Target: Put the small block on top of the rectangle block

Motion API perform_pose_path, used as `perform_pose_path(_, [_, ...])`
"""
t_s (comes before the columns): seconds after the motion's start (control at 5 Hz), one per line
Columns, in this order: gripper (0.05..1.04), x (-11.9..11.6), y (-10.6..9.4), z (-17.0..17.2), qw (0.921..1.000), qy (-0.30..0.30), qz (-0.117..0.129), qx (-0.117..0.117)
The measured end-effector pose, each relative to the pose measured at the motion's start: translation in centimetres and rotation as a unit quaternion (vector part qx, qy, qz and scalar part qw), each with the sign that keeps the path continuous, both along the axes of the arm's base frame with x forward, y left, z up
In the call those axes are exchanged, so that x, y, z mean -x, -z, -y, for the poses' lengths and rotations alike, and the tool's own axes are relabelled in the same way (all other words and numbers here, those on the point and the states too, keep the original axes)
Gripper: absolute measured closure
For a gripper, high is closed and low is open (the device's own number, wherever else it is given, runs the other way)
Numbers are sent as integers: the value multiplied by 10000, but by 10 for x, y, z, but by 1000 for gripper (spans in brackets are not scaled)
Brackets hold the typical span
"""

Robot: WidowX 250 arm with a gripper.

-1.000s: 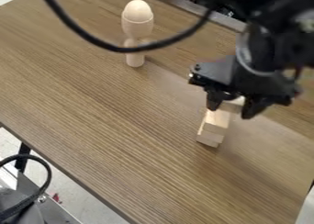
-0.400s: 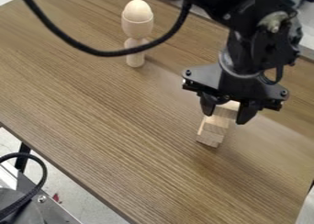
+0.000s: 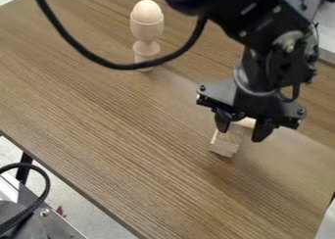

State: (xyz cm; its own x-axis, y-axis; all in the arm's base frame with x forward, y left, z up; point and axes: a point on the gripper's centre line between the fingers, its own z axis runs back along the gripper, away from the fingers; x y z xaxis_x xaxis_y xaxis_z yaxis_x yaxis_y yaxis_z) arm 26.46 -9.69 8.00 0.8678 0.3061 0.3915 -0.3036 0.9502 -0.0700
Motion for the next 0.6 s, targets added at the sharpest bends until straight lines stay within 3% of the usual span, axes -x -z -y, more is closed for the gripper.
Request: perform_pose_path(0.6, [553, 2, 6, -13, 9999, -88, -55, -73])
